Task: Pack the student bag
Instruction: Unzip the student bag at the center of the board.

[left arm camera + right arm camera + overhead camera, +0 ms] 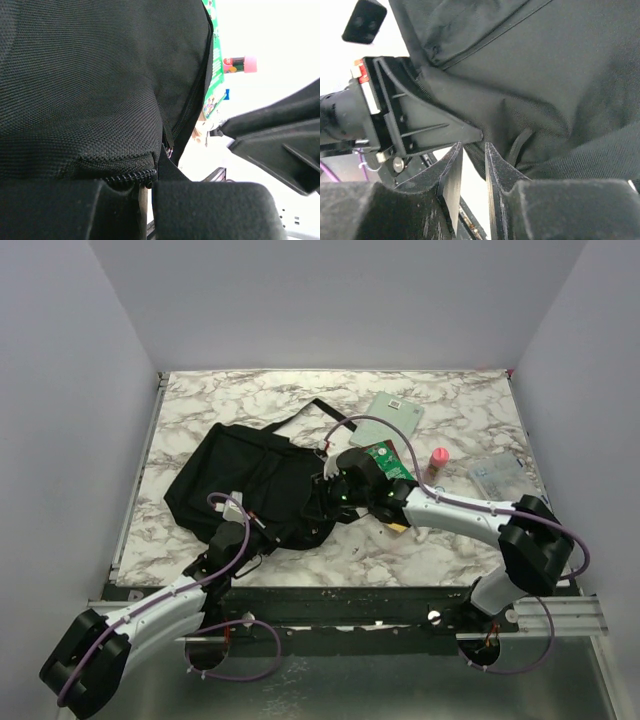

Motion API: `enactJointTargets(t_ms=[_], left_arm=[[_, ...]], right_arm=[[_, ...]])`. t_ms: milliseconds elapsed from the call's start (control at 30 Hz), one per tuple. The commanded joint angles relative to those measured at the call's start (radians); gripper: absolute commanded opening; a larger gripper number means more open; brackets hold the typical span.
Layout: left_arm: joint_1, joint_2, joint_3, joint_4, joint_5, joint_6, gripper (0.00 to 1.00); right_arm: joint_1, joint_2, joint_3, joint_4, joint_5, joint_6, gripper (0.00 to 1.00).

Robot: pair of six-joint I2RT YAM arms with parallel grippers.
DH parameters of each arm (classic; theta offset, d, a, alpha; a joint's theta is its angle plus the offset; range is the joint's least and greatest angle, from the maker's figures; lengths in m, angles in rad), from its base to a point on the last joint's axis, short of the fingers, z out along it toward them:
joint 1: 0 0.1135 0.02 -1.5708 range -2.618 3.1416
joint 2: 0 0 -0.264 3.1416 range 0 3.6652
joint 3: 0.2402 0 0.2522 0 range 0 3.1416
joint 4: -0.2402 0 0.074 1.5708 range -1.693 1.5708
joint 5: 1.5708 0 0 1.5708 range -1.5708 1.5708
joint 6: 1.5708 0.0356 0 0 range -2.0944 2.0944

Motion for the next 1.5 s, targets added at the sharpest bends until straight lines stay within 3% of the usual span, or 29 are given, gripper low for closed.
enactJointTargets(t_ms=[0,433,767,900,1067,1233,1467], left_arm=[[0.004,-0.024,-0.053,0.016,0.005,0.017,0.0],[0.005,-0.024,-0.048,0.016,0.004,0.009,0.0],[0.004,-0.024,-0.048,0.015,0.004,0.004,0.0],[0.004,-0.023,-0.046,0.015,0.006,0.003,0.0],[0.005,-0.044,-0.052,0.011,0.005,-0.008,0.0],[0.007,-0.075,-0.066,-0.012,0.005,-0.021,0.0],[0.008,-0.154,-0.107,-0.031,0.026,-0.009,0.0]], right_arm=[[0.008,0.106,0.103,-0.214,0.063,-0.045,0.3],[0.011,0.256,0.197,-0.28,0.038,-0.102,0.41],[0.052,0.284,0.214,-0.328,0.249,-0.149,0.41],[0.064,0.305,0.216,-0.328,0.278,-0.149,0.3],[0.066,0.244,0.187,-0.297,0.337,-0.114,0.01],[0.037,0.111,0.143,-0.218,0.382,-0.1,0.01],[-0.209,0.064,0.117,-0.112,0.101,0.022,0.01]])
